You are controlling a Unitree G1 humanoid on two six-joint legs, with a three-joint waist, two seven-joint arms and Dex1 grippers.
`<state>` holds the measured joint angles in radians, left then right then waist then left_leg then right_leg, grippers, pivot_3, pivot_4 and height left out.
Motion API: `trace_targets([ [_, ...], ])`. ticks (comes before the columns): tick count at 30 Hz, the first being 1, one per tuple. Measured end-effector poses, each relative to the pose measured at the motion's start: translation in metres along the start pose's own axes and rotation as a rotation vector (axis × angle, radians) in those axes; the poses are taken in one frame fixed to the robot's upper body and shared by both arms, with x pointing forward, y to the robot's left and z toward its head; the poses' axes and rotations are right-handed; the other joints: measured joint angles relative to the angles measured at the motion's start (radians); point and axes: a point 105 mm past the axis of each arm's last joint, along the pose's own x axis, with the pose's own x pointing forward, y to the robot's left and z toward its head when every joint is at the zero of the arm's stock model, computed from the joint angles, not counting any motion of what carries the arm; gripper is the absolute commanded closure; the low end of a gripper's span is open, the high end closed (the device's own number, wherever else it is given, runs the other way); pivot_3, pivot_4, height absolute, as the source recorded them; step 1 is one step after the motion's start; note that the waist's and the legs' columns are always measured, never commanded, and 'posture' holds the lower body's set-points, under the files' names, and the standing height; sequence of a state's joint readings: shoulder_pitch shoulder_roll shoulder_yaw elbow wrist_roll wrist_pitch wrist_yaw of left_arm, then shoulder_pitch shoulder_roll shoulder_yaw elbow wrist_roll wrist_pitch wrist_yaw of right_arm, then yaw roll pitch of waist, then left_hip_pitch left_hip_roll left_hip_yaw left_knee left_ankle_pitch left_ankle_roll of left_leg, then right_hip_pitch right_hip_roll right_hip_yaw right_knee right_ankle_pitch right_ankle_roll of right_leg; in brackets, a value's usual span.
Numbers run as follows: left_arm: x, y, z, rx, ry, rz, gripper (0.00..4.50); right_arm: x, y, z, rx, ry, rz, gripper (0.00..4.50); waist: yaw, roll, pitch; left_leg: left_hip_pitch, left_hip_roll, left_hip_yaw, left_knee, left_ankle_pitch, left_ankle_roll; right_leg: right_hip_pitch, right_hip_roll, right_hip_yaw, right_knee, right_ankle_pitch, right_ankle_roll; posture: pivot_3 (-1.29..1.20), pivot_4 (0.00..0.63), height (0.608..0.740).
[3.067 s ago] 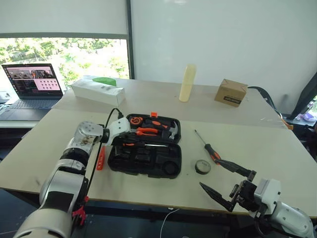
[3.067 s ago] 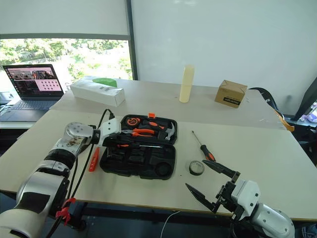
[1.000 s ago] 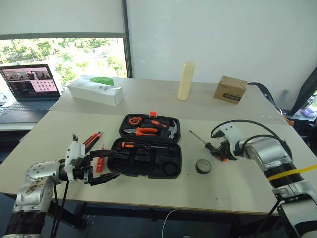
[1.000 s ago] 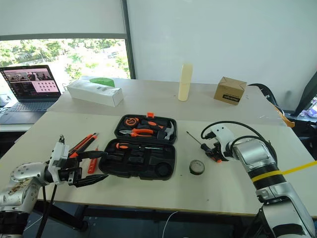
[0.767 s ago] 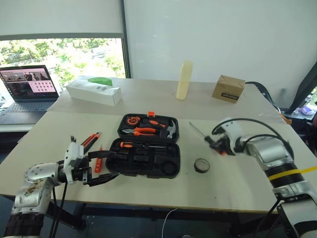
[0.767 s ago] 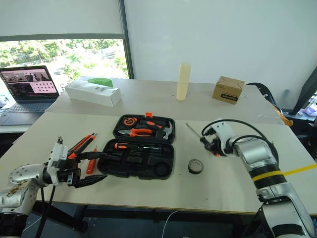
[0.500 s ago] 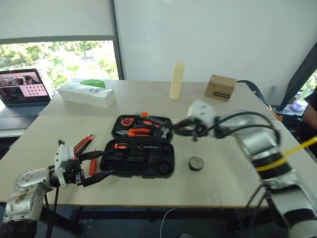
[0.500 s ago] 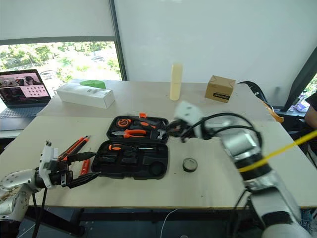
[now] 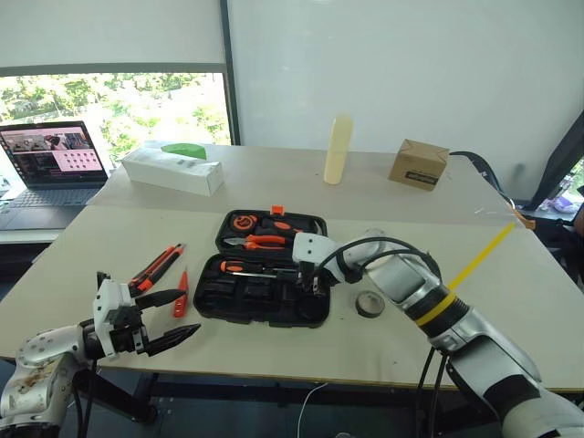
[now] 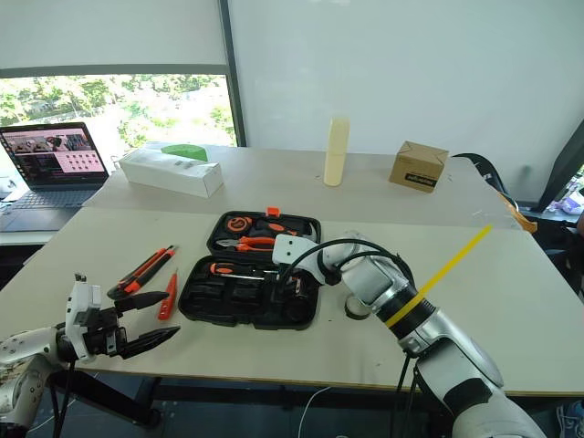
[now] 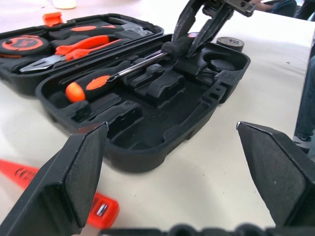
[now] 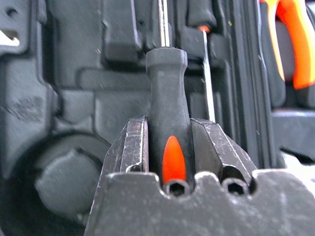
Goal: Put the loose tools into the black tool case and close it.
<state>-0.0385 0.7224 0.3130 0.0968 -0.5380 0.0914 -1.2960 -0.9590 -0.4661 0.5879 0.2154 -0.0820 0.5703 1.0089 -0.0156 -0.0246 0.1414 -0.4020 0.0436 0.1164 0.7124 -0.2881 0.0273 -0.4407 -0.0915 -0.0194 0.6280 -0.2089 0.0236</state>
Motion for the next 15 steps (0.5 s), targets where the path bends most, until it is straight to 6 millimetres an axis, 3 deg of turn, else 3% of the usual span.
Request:
trace_targets([
  [3, -0.0002, 0.0000, -0.0003, -0.001, 0.001, 0.004, 0.00, 0.0023, -0.0023, -0.0087, -0.013, 0.028, 0.002, 3.53, 0.003, 0.000, 0.000, 0.000, 0.000, 0.000, 0.000, 0.000, 0.001, 0.000, 0.000, 0.000, -0.001, 0.000, 0.000, 0.00, 0.150, 0.740],
  [11, -0.0002, 0.0004, -0.0003, -0.001, 0.001, 0.009, 0.00, 0.0105, -0.0057, -0.0090, -0.040, 0.067, 0.033, 3.53, 0.001, 0.000, 0.000, 0.001, 0.000, 0.000, 0.000, 0.000, 0.001, 0.000, 0.000, 0.000, 0.000, 0.000, 0.000, 0.00, 0.150, 0.740],
  [12, -0.0002, 0.0004, -0.0003, -0.001, 0.001, 0.009, 0.00, 0.0107, -0.0057, -0.0087, -0.041, 0.068, 0.036, 2.73, 0.001, 0.000, 0.000, 0.001, 0.000, 0.000, 0.000, 0.000, 0.001, 0.000, 0.000, 0.000, 0.000, 0.000, -0.001, 0.00, 0.150, 0.740],
  [15, -0.0003, 0.0003, -0.0005, -0.001, 0.002, 0.011, 0.00, 0.0070, -0.0097, -0.0070, -0.031, 0.050, 0.026, 1.81, 0.002, 0.000, 0.000, 0.001, 0.000, -0.001, 0.000, 0.000, 0.001, 0.000, 0.000, 0.000, 0.000, 0.000, -0.001, 0.00, 0.150, 0.740],
])
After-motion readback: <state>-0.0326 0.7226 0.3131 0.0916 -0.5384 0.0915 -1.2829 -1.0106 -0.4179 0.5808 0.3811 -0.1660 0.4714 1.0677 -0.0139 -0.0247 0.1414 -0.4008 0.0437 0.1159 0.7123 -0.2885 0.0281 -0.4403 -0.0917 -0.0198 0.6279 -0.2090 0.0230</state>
